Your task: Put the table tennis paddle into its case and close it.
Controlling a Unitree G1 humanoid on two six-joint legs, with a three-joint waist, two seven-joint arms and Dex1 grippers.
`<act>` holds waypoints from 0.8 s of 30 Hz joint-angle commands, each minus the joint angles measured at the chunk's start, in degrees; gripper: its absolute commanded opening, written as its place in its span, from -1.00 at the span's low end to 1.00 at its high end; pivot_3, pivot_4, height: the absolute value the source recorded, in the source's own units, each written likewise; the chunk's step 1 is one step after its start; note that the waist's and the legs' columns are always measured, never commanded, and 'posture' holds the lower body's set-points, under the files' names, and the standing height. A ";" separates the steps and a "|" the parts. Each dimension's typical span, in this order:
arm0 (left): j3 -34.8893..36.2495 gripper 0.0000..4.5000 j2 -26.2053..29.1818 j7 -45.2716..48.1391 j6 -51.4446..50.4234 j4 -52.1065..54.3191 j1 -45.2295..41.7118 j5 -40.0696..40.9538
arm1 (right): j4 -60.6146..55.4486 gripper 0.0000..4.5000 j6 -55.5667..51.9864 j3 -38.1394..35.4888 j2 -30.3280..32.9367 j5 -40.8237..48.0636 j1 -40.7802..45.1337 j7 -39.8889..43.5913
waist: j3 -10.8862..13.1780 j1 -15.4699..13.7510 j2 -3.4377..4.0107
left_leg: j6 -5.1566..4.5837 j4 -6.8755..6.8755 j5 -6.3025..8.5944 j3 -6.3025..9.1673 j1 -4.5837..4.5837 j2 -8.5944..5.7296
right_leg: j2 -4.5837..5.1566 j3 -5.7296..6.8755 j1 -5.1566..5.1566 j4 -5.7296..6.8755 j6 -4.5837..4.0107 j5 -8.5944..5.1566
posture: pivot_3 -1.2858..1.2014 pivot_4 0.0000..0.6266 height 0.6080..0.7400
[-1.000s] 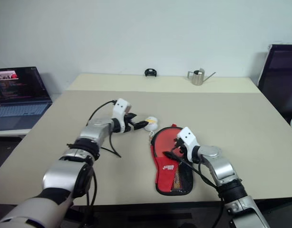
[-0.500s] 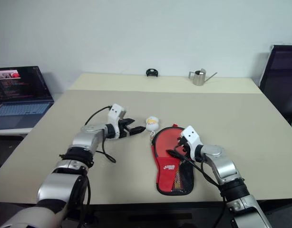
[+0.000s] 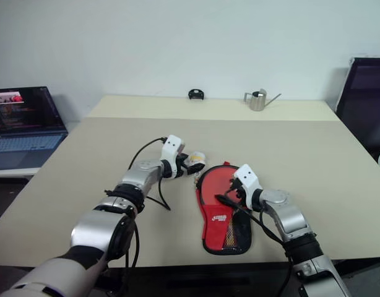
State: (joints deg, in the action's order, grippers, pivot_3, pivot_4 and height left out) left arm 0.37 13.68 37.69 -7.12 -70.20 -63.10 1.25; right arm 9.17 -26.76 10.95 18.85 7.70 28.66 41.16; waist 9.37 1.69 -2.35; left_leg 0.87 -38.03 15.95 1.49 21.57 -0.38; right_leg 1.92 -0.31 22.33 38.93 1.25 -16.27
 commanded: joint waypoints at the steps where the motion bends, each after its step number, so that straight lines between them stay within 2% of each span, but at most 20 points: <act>1: 0.85 1.00 -1.15 -2.50 0.94 -1.47 -2.99 -0.40 | 0.14 0.99 -2.36 1.21 0.10 -0.42 -2.00 0.10 | 0.00 -0.01 -0.01 | 0.00 0.00 0.00 0.00 0.01 0.00 | 0.00 0.00 0.00 0.00 0.00 0.00 | 0.03 -0.52 1.00; 8: 1.56 1.00 -3.37 -6.25 0.12 -3.97 -4.21 -0.63 | -1.45 0.99 -3.55 0.65 0.02 -0.10 -2.97 -0.68 | 0.01 0.00 -0.01 | 0.00 0.00 0.00 0.01 0.01 0.00 | 0.00 0.01 0.00 -0.01 0.01 -0.01 | 0.03 -0.52 1.00; 9: 1.72 0.92 -3.76 -6.54 -0.35 -4.22 -4.28 -0.56 | -1.68 1.00 -3.77 0.53 -0.04 0.00 -3.10 -0.84 | 0.01 -0.01 -0.01 | 0.00 0.00 0.00 0.01 0.01 0.00 | 0.00 0.02 0.00 -0.01 0.01 -0.01 | 0.03 -0.52 1.00; 11: 1.82 0.73 -4.29 -7.06 -0.67 -4.49 -4.28 -0.78 | -2.00 1.00 -4.03 0.43 -0.03 0.14 -3.30 -1.02 | 0.01 -0.03 -0.01 | 0.00 0.00 0.00 0.02 0.01 0.00 | 0.00 0.02 0.00 -0.01 0.01 -0.01 | 0.03 -0.52 1.00; 20: 1.87 -0.68 -5.01 -7.20 -1.70 -4.56 -3.61 -1.80 | -2.93 1.00 -4.83 -0.18 0.00 0.54 -3.86 -1.59 | 0.00 -0.04 -0.01 | 0.01 0.00 0.00 0.02 -0.01 -0.01 | 0.00 0.02 -0.01 0.00 0.02 -0.01 | 0.03 -0.52 1.00; 22: 2.43 -0.87 -4.78 -6.73 -1.42 -4.35 -3.46 -1.37 | -2.86 1.00 -4.82 -0.19 -0.10 0.51 -3.86 -1.64 | 0.00 -0.04 -0.01 | 0.01 0.00 0.00 0.02 -0.01 -0.02 | 0.00 0.02 -0.02 0.00 0.02 -0.01 | 0.03 -0.52 1.00; 24: 3.14 -0.89 -4.23 -4.81 -0.84 -3.76 -3.52 -0.67 | -2.87 1.00 -4.80 -0.16 -0.15 0.52 -3.87 -1.61 | 0.01 -0.04 -0.01 | 0.01 0.00 0.00 0.02 -0.01 -0.02 | 0.00 0.02 -0.02 0.00 0.02 -0.01 | 0.03 -0.52 1.00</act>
State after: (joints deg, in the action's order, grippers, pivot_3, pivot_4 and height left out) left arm 2.85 8.91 31.25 -8.43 -74.91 -65.83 0.17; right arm 4.87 -29.47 10.33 18.81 8.01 26.24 39.63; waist 9.38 1.66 -2.36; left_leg 0.88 -38.03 15.95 1.51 21.56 -0.40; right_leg 1.93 -0.29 22.31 38.93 1.27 -16.28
